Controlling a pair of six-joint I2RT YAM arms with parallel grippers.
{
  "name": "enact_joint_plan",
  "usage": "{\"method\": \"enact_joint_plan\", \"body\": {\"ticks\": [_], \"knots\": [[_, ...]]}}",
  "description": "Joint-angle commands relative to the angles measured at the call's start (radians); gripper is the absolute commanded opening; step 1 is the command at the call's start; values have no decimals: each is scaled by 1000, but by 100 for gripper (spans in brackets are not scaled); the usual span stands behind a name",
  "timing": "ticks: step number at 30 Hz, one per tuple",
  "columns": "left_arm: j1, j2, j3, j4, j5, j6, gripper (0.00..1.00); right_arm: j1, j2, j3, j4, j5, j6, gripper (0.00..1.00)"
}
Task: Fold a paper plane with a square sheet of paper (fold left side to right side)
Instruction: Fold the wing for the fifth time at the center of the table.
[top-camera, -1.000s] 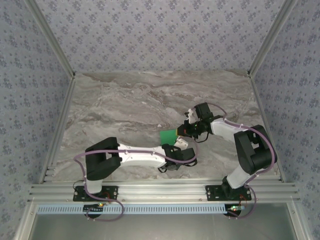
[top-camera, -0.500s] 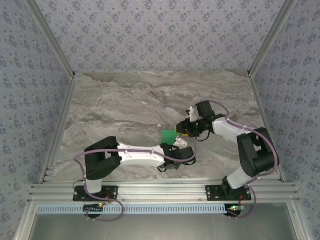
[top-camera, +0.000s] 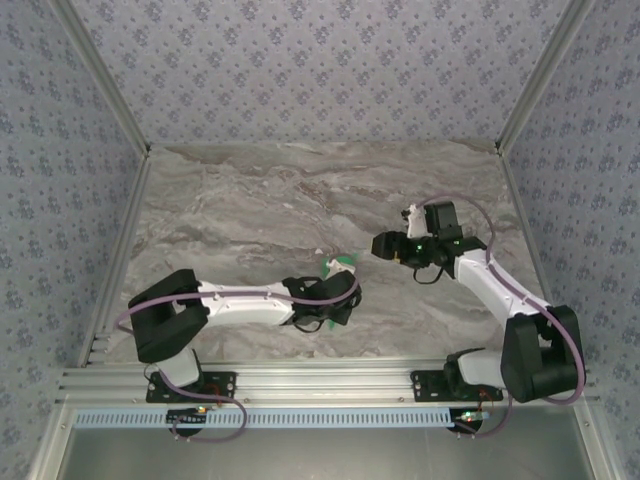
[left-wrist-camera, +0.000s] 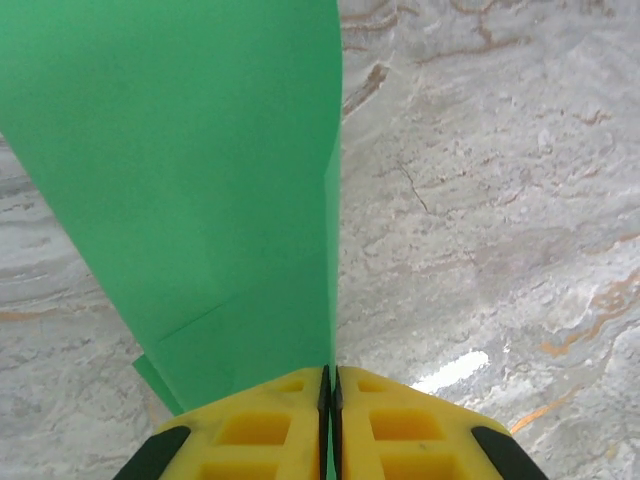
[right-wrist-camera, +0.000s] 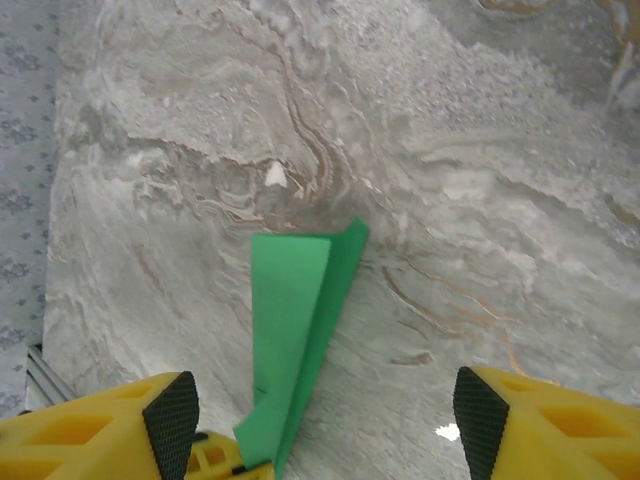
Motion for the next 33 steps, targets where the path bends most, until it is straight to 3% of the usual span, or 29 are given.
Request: {"method": "enact_joint_plan", "body": {"ticks": [1, 15, 33], "knots": [[19, -18, -37, 135, 89, -36, 11, -8, -14, -33, -39, 11, -44, 73], [125, -30, -200, 445, 264, -124, 10, -5, 6, -139, 89, -103, -41, 74], [223, -51, -385, 773, 433, -240, 7, 129, 128, -177, 315, -109, 64, 71]]}}
